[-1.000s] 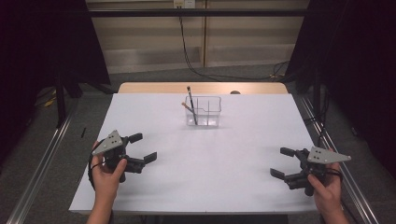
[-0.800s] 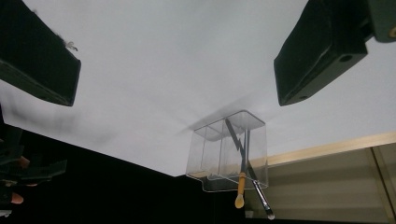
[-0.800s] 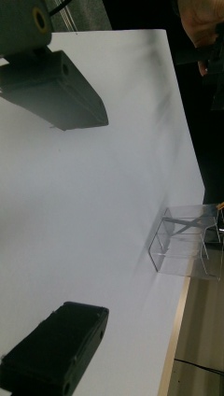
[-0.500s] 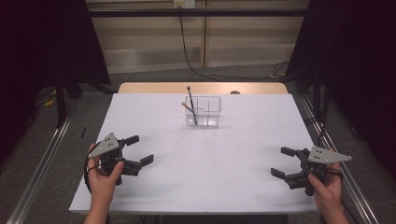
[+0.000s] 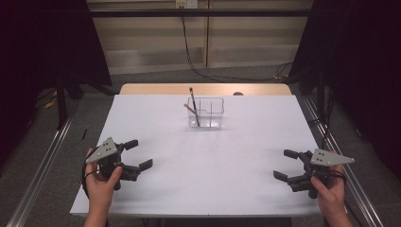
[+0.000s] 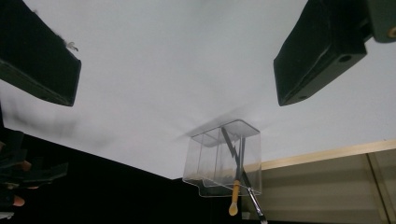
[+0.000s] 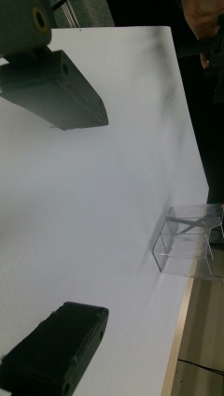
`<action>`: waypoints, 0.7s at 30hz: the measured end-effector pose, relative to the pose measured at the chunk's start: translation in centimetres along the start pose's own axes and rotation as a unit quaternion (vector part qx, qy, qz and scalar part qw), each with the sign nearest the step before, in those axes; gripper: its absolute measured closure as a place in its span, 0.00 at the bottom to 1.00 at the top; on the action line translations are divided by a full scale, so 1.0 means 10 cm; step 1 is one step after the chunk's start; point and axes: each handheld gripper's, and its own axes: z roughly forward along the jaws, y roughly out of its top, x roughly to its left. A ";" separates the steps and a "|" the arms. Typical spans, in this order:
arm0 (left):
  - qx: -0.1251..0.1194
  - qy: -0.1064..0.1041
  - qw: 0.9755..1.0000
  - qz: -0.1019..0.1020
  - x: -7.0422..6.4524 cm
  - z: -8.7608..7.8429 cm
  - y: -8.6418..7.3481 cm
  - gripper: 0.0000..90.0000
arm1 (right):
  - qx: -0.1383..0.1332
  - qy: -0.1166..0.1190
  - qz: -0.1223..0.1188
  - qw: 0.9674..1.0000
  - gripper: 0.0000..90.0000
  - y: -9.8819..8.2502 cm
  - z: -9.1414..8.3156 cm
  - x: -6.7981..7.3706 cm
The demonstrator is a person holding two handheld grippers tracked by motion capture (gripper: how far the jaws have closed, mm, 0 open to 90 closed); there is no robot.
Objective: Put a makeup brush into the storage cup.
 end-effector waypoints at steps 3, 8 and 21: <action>-0.002 0.000 1.000 0.000 -0.01 -0.02 0.00 0.01 | 0.001 0.000 -0.001 1.000 0.08 -0.01 0.00 0.00; -0.002 0.003 1.000 0.003 -0.01 -0.07 0.01 0.01 | 0.003 -0.001 -0.002 1.000 0.08 -0.02 0.00 0.00; -0.007 0.003 1.000 -0.001 -0.02 -0.09 0.01 0.01 | -0.001 -0.008 0.002 1.000 0.07 -0.04 -0.02 -0.01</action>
